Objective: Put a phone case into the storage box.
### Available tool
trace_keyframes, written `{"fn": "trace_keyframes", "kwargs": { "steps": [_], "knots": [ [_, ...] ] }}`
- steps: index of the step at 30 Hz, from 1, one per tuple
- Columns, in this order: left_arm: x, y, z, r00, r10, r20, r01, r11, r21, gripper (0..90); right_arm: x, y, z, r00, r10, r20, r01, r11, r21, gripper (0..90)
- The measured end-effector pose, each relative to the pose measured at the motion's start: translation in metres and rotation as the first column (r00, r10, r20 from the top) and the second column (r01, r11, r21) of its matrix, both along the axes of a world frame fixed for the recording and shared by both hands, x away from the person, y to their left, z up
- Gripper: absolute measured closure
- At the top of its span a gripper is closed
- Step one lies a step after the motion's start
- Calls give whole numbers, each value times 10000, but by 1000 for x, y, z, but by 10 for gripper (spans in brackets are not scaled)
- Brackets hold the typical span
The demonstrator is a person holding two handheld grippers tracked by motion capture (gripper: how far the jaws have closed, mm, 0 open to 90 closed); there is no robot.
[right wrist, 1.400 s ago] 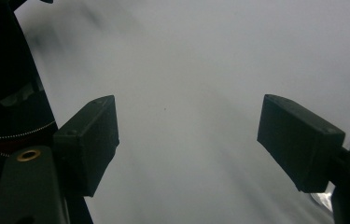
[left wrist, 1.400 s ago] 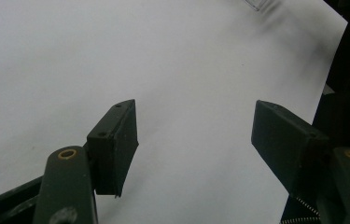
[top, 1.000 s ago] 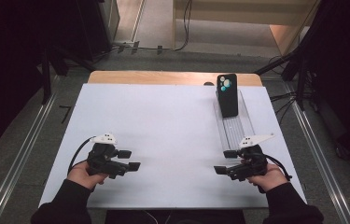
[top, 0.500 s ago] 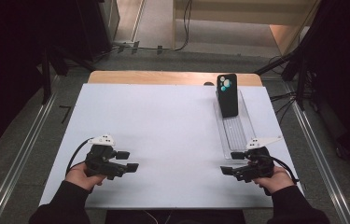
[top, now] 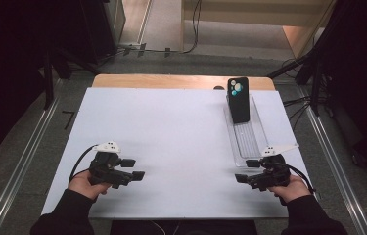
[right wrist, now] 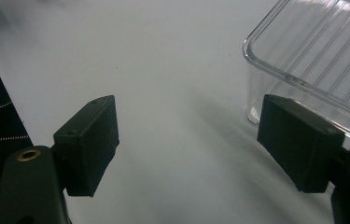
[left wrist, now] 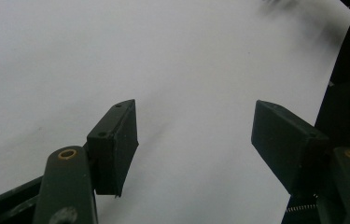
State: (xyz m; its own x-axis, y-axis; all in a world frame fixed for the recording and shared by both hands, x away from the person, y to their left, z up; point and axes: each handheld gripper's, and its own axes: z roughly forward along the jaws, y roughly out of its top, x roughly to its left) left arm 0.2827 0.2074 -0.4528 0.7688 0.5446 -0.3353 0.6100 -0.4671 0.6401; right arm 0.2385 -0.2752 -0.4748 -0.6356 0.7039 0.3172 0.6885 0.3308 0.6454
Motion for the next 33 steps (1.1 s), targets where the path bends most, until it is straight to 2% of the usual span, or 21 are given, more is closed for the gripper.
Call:
{"fn": "trace_keyframes", "kwargs": {
  "steps": [33],
  "knots": [
    [0, 0, -1, 10000, -23, -13, 24, 10000, 54, 320, 0, 1, -2, 9999, 107, -102, -109, 9998, -191, 186]
  ]
}}
